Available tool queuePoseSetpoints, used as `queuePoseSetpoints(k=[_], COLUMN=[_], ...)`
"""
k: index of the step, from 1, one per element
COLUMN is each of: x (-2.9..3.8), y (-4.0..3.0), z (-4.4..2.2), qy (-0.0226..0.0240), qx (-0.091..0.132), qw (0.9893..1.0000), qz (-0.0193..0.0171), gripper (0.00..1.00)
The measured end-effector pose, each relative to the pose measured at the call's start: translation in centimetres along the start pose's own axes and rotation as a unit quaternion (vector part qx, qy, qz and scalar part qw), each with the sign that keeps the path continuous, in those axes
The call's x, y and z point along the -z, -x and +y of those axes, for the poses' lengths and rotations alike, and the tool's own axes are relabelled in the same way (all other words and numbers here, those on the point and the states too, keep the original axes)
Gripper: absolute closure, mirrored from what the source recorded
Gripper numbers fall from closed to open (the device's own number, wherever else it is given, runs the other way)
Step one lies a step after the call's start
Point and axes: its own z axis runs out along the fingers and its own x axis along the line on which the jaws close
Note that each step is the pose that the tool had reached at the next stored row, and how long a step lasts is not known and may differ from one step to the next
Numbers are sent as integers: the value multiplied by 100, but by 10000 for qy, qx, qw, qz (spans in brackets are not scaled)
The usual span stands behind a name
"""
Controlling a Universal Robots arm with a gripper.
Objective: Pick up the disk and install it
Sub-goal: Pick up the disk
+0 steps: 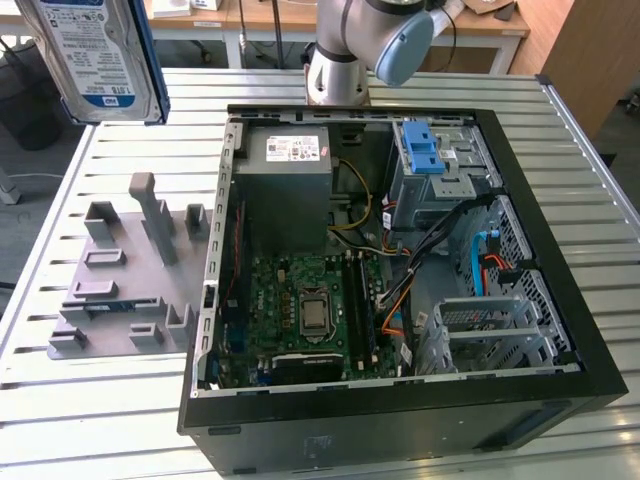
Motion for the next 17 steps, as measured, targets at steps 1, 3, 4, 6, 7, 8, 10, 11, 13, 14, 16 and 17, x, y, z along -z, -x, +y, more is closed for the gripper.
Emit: queuePoseSetpoints(k=[1,3,4,6,7,8,10,11,13,14,16,17], x=[1,1,1,2,3,3,4,5,5,5,6,7], y=[-17,-54,-72,-111,-131,-151,-190,-212,-250,-268,-300,-313], z=[-5,-11,-13,-18,-20,-22,-27,-29,-32,-34,-42,-51], qy=[0,0,-1,0,0,-1,0,0,-1,-1,0,0], qx=[0,-3,-4,-6,-7,-8,-10,-11,-14,-15,-18,-18], qw=[10000,10000,10000,10000,10000,10000,10000,10000,10000,10000,10000,10000], qz=[0,0,0,0,0,0,0,0,0,0,0,0], gripper=[64,64,64,64,64,64,64,64,64,64,64,64])
